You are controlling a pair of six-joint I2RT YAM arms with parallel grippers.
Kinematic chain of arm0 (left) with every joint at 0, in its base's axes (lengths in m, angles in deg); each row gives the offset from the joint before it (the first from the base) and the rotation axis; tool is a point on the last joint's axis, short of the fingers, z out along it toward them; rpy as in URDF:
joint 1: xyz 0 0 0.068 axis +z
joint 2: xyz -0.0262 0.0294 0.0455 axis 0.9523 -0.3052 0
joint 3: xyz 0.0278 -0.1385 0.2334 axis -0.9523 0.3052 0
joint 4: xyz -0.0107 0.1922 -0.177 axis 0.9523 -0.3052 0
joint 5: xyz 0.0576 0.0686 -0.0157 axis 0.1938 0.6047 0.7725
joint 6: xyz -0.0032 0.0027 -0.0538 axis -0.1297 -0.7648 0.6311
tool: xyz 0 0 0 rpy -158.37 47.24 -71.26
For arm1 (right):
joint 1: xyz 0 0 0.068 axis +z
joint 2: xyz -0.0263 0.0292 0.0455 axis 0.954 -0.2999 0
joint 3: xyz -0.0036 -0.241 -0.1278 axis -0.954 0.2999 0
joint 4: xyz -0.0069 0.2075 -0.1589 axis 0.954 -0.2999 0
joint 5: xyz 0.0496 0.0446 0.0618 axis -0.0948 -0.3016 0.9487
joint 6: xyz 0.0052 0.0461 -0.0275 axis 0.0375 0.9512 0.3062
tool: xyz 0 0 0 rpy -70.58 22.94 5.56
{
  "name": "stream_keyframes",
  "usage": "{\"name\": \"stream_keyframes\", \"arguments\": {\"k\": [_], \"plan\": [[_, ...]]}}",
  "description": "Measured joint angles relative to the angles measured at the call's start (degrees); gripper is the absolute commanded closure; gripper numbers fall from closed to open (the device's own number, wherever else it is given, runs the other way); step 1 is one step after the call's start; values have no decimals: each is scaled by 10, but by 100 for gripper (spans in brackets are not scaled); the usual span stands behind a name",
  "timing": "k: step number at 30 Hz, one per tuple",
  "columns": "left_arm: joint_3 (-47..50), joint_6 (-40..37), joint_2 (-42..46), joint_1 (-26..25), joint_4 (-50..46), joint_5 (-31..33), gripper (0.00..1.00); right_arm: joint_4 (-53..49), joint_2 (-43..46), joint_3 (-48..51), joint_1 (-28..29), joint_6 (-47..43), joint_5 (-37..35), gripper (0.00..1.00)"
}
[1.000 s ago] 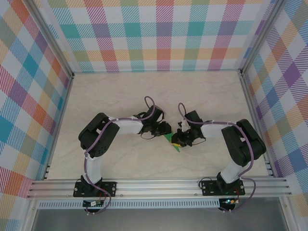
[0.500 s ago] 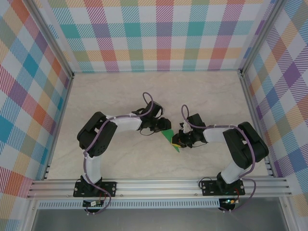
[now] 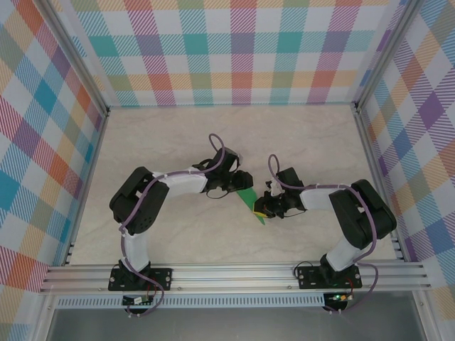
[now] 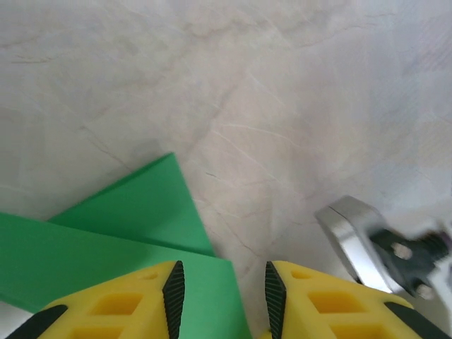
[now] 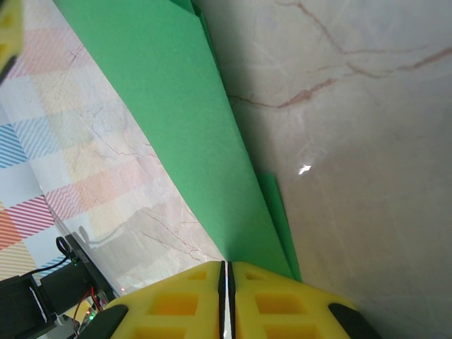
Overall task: Fold a paper plane with a square sheet of paper (pick it up from the middle)
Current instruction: Fold the wing for the fifth time at the center of the table.
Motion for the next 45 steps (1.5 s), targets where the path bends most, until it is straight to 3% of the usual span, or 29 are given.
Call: {"name": "stream_keyframes", "arguments": {"k": [10,31,45], "plan": [[6,0,-27,13,6,24,64,1,2,2,0,0,-1,87],[38,-37,-24,53,64,-29,64,3,3,3,0,0,-1,86],[83,-70,35,86,66,40,61,11,5,5,0,13,2,86]]}}
